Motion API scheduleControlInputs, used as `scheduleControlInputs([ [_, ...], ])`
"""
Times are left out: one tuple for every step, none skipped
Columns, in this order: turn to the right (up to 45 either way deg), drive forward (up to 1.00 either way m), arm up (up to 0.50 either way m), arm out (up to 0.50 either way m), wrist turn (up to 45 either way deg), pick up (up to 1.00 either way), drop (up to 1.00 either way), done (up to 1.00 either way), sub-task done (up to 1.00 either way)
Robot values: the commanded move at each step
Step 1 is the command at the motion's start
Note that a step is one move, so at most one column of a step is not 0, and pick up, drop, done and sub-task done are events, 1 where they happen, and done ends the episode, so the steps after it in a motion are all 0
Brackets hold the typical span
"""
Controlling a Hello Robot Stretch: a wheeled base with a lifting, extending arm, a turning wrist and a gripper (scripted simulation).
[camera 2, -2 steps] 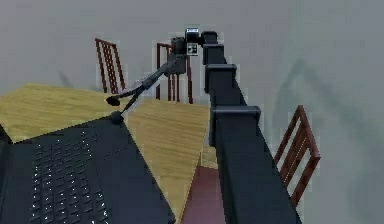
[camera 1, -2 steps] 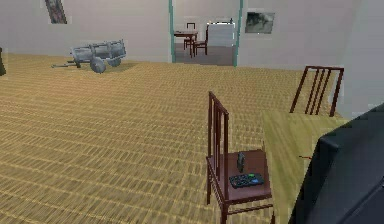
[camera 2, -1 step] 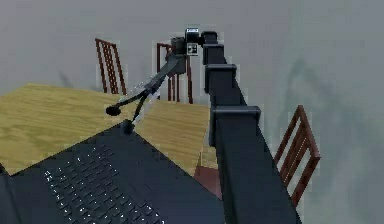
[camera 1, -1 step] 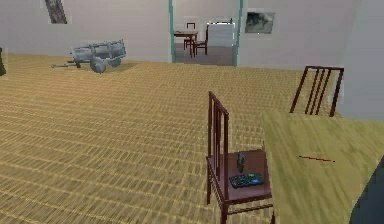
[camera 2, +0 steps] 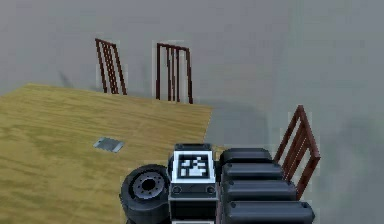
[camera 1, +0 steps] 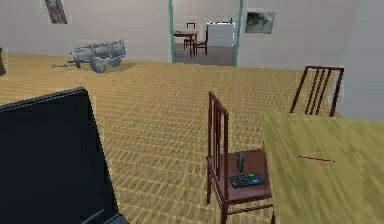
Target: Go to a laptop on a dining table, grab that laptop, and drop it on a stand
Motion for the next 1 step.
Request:
scheduleControlInputs([
  [-24.0,0.00,0.00,0.00,0.0,0.00,0.00,0.00,0.00],
])
